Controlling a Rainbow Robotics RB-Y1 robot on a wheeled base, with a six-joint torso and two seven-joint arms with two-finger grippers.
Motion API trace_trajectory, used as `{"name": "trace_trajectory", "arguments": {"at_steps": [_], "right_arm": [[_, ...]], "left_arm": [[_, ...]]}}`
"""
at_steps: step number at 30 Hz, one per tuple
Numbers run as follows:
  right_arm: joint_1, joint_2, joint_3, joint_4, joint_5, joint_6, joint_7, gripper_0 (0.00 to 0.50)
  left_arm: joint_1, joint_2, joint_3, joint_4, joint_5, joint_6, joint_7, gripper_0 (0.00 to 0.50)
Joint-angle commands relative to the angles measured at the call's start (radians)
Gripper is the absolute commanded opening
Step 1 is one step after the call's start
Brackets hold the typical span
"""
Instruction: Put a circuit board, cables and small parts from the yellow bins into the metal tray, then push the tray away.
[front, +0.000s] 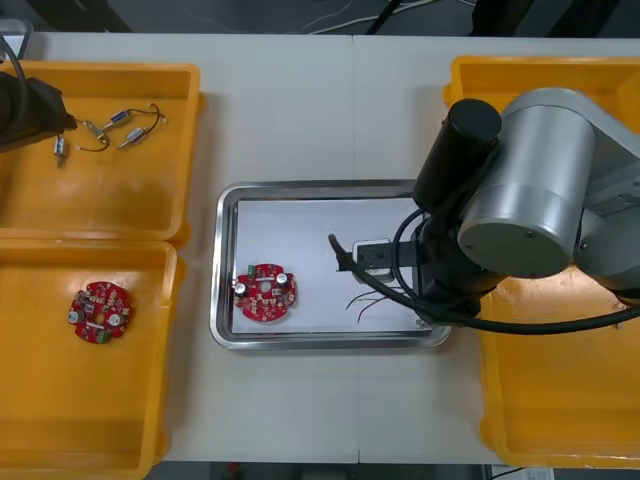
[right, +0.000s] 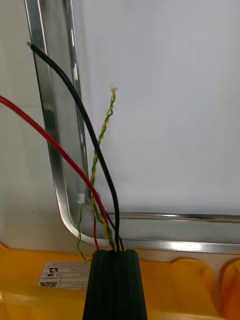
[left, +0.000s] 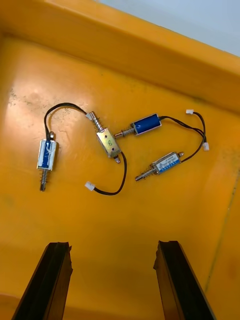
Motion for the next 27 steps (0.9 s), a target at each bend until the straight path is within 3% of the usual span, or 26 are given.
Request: {"name": "trace_trajectory", "arguments": {"at_steps": [1, 7, 17, 27], "right_arm": [[-0.056, 0.053, 0.048, 0.028, 0.03, -0.01, -0.028, 0.0], [-0.073, 0.095, 0.08, 0.1, 0.062, -0.05, -0.017, 0.0], [-0.088, 0.115, 0.118, 0.171, 0.088, -0.124, -0.003, 0.0], [-0.088, 0.135, 0.137, 0.22, 0.099, -0.177, 0.01, 0.0]], "left_arm": [[-0.042, 0.039, -0.014, -0.008, 0.008, -0.027, -0.126, 0.5], [-0.04, 0.041, -0.013, -0.008, 0.009, -0.029, -0.136, 0.5], [-0.04, 0.041, -0.013, -0.004, -0.037, -0.039, -0.136, 0.5], [-0.051, 0.039, 0.013, 0.162, -0.076, -0.19, -0.231, 0.5]]}}
